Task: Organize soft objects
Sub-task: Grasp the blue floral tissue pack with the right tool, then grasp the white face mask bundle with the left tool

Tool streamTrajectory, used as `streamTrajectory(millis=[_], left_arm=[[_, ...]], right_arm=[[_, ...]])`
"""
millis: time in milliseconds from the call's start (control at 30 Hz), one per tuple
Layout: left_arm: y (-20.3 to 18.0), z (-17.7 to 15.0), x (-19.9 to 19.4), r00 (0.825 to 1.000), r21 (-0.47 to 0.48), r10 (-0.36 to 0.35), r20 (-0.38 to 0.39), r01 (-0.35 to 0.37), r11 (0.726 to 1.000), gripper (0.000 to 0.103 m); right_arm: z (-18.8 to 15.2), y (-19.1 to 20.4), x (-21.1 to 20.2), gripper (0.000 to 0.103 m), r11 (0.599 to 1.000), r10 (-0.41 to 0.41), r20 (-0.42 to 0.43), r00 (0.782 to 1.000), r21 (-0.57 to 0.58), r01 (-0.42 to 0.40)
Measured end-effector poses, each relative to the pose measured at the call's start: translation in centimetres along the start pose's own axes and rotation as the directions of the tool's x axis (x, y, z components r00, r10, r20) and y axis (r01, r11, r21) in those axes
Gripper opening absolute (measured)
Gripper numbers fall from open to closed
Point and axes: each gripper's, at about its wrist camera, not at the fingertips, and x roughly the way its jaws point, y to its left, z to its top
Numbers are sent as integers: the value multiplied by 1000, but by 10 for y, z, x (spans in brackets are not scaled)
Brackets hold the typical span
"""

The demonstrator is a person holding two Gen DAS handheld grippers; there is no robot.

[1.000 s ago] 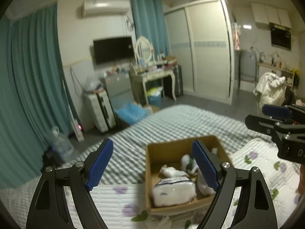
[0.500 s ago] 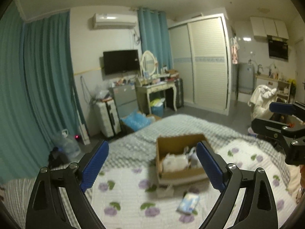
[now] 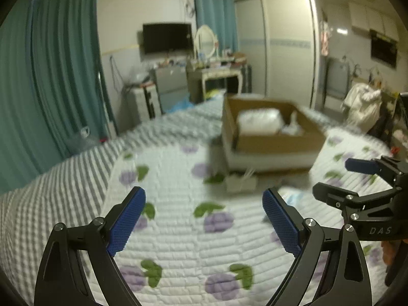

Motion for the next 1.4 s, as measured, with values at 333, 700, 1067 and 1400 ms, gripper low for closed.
streamTrajectory(millis=[333,700,1067,1400], left_arm=[[13,-32,61,994,-14,50,-101,-51,999,94],[-5,-43,63,989,6,12,-150,-11,1000,94],[-51,-18,99,981,7,-44,-191,46,999,93],[-61,-6,167,969,-17,-41,-245,38,999,86]], right_arm=[[-33,0,112,92,1000,-7,-148,989,19,10],[-37,-26,104,74,995,-13,-132,991,95,26],[-12,-67,75,72,985,-110,-60,992,128,117],[-18,-88,106,72,979,-138,-79,987,143,148]])
